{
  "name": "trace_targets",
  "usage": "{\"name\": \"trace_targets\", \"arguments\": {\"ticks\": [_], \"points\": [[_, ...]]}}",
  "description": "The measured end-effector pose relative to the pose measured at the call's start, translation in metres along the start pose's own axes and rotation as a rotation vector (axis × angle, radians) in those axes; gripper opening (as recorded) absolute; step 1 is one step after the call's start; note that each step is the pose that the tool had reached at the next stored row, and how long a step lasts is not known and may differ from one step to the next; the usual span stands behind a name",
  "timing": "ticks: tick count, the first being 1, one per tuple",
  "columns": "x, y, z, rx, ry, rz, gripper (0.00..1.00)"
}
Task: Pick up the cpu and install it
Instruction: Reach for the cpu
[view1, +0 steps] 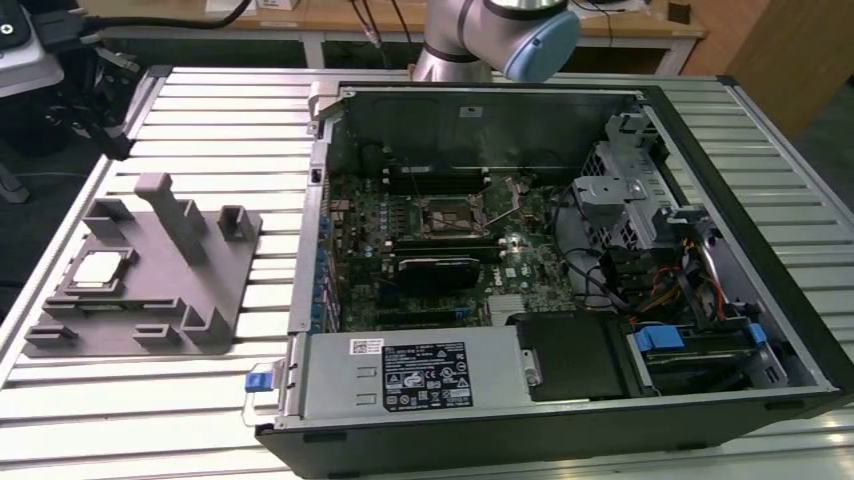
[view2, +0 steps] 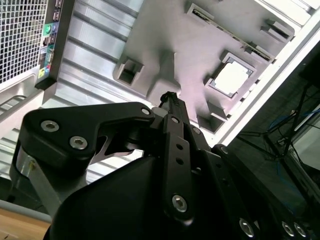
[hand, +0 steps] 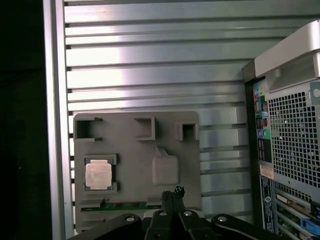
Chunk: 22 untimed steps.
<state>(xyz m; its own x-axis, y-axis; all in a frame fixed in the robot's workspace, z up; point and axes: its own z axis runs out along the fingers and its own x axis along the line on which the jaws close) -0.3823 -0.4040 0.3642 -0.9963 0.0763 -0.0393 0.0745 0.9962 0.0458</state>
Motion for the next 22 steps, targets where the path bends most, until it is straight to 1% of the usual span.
{"name": "trace_targets", "arguments": {"ticks": [22], "points": [[0.0266,-0.0082,0.0206,0.0,0.0,0.0,0.11]]}}
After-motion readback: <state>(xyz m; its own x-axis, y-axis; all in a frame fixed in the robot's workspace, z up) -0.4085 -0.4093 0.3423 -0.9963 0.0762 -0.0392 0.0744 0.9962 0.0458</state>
